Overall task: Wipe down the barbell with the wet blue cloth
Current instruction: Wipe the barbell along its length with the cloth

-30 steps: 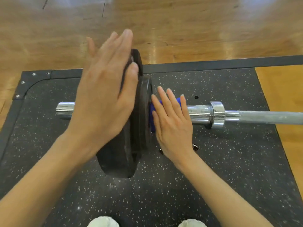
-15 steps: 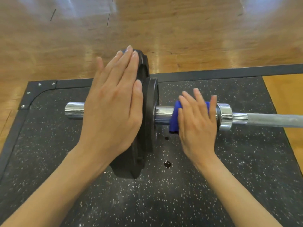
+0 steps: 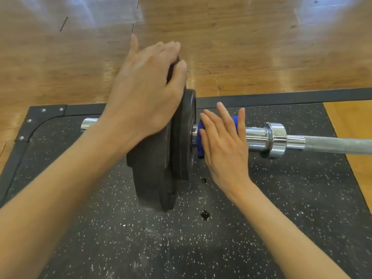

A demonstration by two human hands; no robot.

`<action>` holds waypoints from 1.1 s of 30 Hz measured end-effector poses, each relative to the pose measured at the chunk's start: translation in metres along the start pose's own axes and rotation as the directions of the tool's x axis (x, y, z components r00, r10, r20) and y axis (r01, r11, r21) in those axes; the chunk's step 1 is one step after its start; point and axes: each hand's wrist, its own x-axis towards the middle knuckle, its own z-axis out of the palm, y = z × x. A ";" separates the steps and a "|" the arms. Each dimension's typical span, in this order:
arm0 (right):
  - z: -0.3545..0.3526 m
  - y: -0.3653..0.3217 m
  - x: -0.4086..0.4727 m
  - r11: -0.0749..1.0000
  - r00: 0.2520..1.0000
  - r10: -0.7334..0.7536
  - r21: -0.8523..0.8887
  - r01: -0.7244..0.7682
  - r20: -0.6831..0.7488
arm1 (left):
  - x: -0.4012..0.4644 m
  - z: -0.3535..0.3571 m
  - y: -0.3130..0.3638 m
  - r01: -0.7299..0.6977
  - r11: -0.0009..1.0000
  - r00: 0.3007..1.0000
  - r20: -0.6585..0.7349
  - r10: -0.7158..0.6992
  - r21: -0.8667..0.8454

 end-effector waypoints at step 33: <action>0.035 0.049 0.013 0.918 0.964 -0.260 -0.295 0.266 0.060 | 0.043 0.024 -0.008 -0.027 0.993 0.996 -0.087 0.037 0.117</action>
